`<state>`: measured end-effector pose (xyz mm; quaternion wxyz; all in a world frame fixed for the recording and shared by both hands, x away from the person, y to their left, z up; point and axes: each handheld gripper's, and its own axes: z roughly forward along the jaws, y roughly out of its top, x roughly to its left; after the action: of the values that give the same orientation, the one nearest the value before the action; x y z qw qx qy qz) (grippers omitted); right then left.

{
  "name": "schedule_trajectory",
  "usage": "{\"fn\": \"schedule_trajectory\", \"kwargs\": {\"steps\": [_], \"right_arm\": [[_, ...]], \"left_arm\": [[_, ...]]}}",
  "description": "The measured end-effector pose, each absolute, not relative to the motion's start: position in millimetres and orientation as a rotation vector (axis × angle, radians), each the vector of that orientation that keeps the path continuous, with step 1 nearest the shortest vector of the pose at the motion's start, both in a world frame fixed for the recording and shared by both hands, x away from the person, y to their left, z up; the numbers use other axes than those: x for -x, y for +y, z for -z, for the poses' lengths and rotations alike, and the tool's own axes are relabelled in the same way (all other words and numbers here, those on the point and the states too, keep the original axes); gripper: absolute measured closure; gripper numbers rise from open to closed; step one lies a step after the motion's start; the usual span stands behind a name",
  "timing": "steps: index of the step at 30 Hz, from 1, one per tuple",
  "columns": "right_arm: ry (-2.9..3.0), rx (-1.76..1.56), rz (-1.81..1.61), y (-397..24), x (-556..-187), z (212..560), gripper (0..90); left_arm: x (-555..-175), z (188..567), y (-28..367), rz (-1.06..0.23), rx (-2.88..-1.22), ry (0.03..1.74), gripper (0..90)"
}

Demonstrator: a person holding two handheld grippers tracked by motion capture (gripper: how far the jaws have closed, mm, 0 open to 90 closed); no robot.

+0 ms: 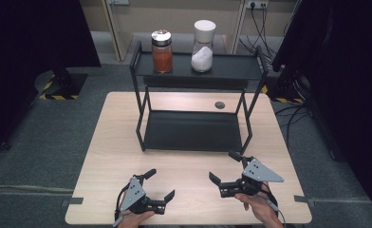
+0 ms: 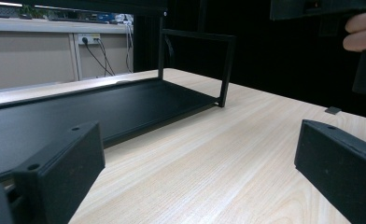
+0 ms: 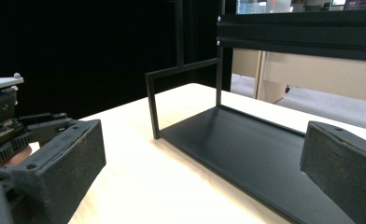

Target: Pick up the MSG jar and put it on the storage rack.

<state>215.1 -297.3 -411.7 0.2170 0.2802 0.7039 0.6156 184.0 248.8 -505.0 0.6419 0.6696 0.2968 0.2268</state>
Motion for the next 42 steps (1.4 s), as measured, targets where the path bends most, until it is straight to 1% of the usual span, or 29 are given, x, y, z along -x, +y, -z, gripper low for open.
{"fn": "schedule_trajectory", "kwargs": {"steps": [26,42], "right_arm": [[1.953,-0.837,-1.684,-298.2,-206.3,452.7,0.4],[1.956,-0.867,-1.676,-301.5,-209.2,466.4,0.3]], "left_arm": [[-184.2,505.5,249.5,-0.519,-1.522,0.679,1.0],[-186.1,506.7,250.0,-0.509,-1.511,0.689,1.0]]}}
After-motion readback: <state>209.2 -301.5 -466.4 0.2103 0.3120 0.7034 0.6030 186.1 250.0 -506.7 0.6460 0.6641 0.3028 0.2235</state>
